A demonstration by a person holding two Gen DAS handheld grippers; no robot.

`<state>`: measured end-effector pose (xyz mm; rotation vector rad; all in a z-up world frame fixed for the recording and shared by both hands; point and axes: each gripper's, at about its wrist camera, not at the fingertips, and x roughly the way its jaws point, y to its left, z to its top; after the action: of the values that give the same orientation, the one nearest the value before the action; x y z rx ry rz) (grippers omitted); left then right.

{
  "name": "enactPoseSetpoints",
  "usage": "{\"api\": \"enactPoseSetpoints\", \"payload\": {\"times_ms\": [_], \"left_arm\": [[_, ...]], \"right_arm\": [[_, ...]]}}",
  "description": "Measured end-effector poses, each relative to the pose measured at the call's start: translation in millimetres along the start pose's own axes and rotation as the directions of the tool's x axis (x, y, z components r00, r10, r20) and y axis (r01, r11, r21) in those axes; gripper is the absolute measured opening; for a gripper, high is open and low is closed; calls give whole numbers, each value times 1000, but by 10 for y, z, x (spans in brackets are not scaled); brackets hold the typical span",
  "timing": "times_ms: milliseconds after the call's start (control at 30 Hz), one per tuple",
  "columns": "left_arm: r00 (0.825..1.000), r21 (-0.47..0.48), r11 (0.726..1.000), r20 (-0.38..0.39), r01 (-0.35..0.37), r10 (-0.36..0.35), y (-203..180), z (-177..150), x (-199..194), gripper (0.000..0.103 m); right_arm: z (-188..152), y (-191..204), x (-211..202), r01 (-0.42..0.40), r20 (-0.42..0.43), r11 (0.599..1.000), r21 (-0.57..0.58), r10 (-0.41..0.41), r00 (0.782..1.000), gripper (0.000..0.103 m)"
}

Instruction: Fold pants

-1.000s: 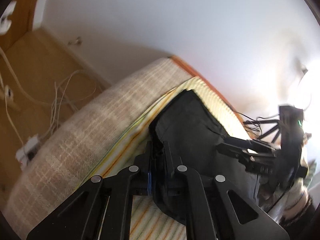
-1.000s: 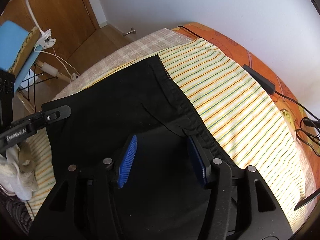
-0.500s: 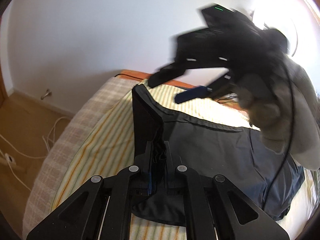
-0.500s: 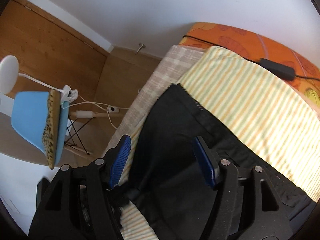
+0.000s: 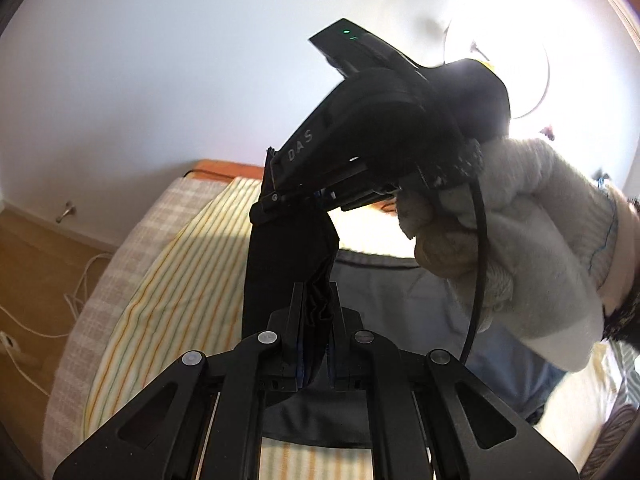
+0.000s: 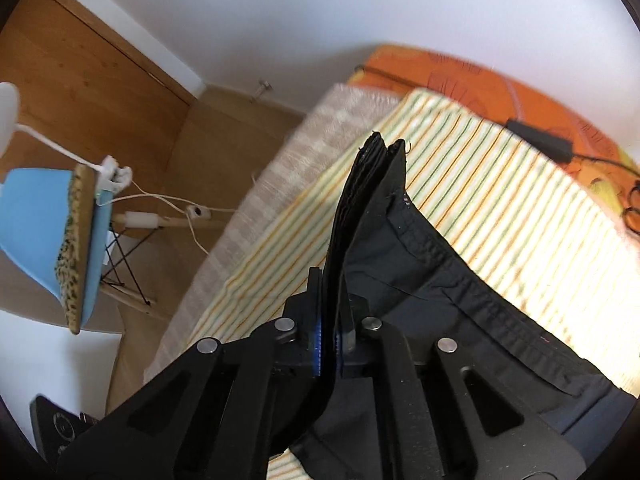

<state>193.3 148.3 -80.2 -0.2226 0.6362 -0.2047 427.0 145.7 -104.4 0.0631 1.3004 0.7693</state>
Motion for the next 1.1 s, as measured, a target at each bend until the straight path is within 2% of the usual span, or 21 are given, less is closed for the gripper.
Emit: {"api": "enactPoseSetpoints", "payload": {"times_ms": [133, 300, 367, 533, 633, 667, 800, 1000, 1100], "left_arm": [[999, 24, 999, 13, 33, -33, -241, 63, -152, 6], [995, 64, 993, -14, 97, -96, -625, 104, -282, 7], [989, 57, 988, -39, 145, -143, -757, 113, -373, 11], [972, -8, 972, -14, 236, -237, -910, 121, -792, 39], [978, -38, 978, 15, 207, -206, -840, 151, -926, 39], [985, -51, 983, 14, 174, -173, -807, 160, -923, 40], [997, -72, 996, -41, 62, -65, -751, 130, -660, 39], [981, -53, 997, -184, 53, -62, -974, -43, -19, 39], [973, -21, 997, -217, 72, -75, -1120, -56, 263, 39]], "right_arm": [[-109, -23, -386, 1, 70, 1000, 6, -2, 998, 5], [-311, -135, -817, -3, 122, 1000, 24, 0, 993, 4], [-429, -230, -1035, -1, 149, 999, 34, -4, 989, 4], [-741, -497, -1513, -9, 190, 998, 63, -3, 982, 4], [-860, -681, -1770, -12, 211, 996, 85, -6, 978, 4], [-929, -783, -1880, -10, 218, 995, 97, -11, 976, 4], [-1165, -1148, -2149, 28, 209, 992, 127, -54, 977, 4], [-1637, -1785, -2436, 33, 199, 968, 248, -84, 976, 4], [-1879, -2067, -2611, 44, 204, 952, 304, -110, 973, 4]]}}
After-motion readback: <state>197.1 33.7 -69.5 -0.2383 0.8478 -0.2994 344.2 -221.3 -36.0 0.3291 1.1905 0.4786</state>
